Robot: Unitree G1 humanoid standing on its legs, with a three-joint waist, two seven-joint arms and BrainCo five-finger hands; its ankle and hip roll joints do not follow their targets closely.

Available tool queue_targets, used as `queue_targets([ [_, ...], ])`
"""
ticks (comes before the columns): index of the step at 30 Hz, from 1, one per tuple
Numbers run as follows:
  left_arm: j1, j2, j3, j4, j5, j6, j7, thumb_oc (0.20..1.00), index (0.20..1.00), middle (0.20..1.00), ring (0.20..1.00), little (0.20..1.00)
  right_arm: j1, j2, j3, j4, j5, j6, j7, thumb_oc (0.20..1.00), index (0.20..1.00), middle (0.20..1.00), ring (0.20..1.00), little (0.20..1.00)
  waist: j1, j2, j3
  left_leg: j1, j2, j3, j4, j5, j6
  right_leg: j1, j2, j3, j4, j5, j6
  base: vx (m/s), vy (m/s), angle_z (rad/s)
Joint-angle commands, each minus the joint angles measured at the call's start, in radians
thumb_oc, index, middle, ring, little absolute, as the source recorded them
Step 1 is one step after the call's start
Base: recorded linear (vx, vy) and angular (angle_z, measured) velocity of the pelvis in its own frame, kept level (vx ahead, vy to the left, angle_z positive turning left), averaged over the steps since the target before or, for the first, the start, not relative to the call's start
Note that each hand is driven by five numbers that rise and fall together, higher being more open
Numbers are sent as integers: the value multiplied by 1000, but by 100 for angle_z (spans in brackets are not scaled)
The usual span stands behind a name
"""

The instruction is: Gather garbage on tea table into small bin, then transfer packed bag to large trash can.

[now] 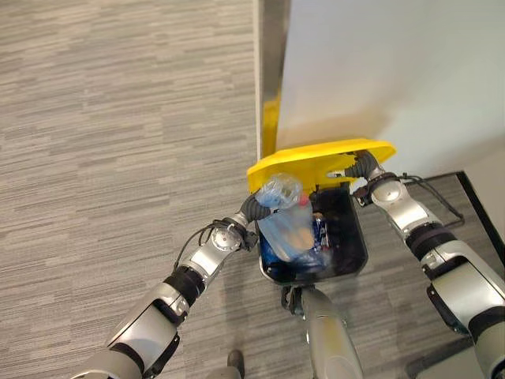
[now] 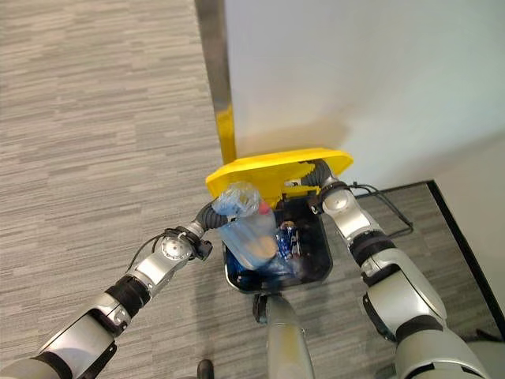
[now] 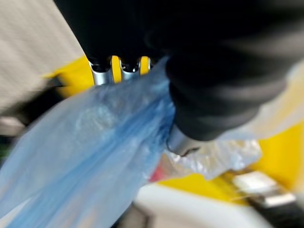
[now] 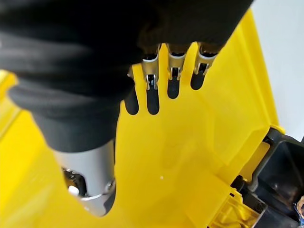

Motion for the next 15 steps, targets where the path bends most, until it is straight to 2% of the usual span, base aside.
queue_targets([
  [1,-83,-18,-20,-50,66,-29,19,200,200,200,200,200,-202,-30,-3,-119,24,-69,-80,1000,1000,1000,1000,1000,-10,-3,30,72,-38,-23,46,-115,61,-80,-51,81,-301,317,207,-31,10,-1],
  [3,-103,-37,-31,1,101,-22,18,200,200,200,200,200,-204,-31,4,-175,21,-82,-89,1000,1000,1000,1000,1000,-26,4,52,56,-42,-21,60,-121,62,-108,-48,95,-284,314,206,0,0,0],
  [4,-111,-42,-33,25,120,-16,18,520,520,520,520,520,-202,-28,11,-196,15,-87,-89,1000,1000,1000,1000,1000,-31,8,60,47,-42,-19,63,-121,61,-121,-45,102,-278,314,206,-31,11,-3],
  [5,-120,-46,-38,56,142,-9,21,947,947,947,947,947,-200,-22,20,-207,11,-89,-87,1000,1000,1000,1000,1000,-38,14,66,41,-43,-18,63,-119,60,-136,-42,110,-271,316,205,-23,5,-6],
  [6,-121,-47,-38,57,143,-10,21,1000,1000,1000,1000,1000,-200,-22,20,-207,11,-89,-87,1000,1000,1000,1000,1000,-38,14,64,40,-43,-18,63,-120,60,-139,-42,110,-269,316,205,-30,3,-7],
  [10,-127,-40,-34,100,219,2,55,1000,1000,1000,1000,1000,-195,-7,60,-208,-24,-87,-73,1000,1000,1000,1000,1000,-49,27,71,29,-40,-16,60,-117,57,-179,-32,122,-237,314,202,-13,-1,-3],
  [15,-82,-13,1,83,242,-2,60,1000,1000,1000,1000,1000,-132,6,38,-205,-33,-92,-68,1000,1000,1000,1000,1000,-51,38,52,48,-33,-18,44,-117,56,-177,-24,123,-241,316,205,0,0,0],
])
